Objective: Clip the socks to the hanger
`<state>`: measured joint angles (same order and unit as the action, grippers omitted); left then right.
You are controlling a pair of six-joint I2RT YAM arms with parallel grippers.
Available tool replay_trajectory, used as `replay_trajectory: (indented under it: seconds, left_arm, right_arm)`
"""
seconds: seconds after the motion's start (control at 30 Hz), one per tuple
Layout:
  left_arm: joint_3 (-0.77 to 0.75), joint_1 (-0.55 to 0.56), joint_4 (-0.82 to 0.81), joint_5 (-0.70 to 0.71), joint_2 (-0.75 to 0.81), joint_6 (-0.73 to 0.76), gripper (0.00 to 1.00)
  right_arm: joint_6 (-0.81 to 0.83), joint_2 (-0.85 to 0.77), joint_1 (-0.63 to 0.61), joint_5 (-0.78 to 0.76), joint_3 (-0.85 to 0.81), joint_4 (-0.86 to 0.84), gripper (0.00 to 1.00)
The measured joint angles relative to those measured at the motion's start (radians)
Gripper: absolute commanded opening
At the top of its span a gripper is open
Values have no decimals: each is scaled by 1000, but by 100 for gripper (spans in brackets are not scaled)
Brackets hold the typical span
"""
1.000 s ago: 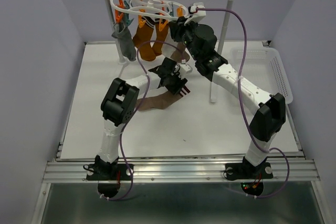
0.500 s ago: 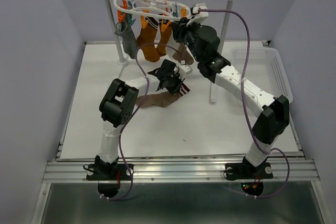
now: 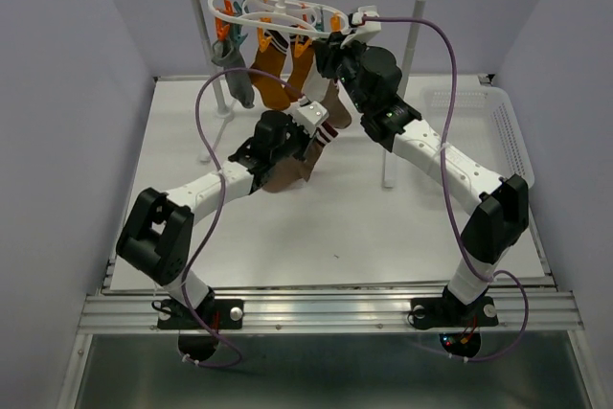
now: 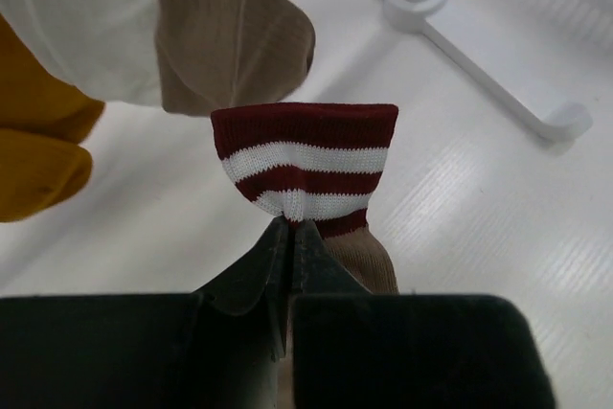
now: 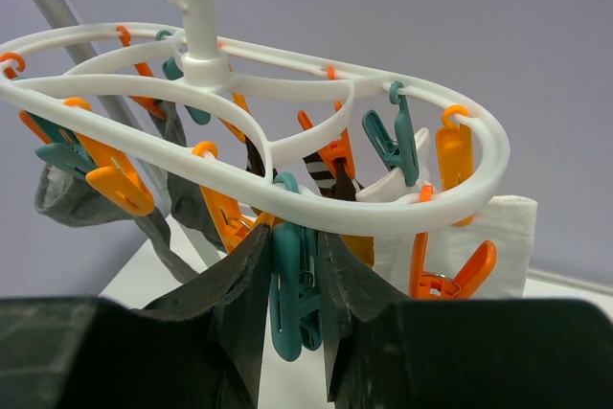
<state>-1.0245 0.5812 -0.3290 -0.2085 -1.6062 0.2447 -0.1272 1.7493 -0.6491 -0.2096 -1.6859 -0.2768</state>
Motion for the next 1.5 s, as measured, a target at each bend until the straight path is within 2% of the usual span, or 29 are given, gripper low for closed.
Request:
replay_trajectory:
  seconds: [0.17,0.33,0.6,0.77,1.03,1.33,1.5]
  left_arm:
    - [20,-17,-55,14,68,38,0]
    - [123,-93,-132,-32,174,29,0]
    - [143,-182,-307,-137,277,3,0]
    - [140,-200,-362,-218,276,-8,0]
    - [55,-237,-398,-299,181,-93,0]
    - [11,-242,-437,-309,166,-220,0]
    - [-19,-235,-415,-261,166,-293,0]
  right_arm:
    - [0,0,0,0,0,0,1]
    - [-1,0,0,3,0,0,1]
    - [-21,-3,0,33,1,0,1]
    - [-39,-9,2,65,1,1,1]
    - [-79,-10,9,115,13,-23,1]
    - [-115,-10,15,139,31,-63,1]
    - [-129,-9,15,143,64,-117,1]
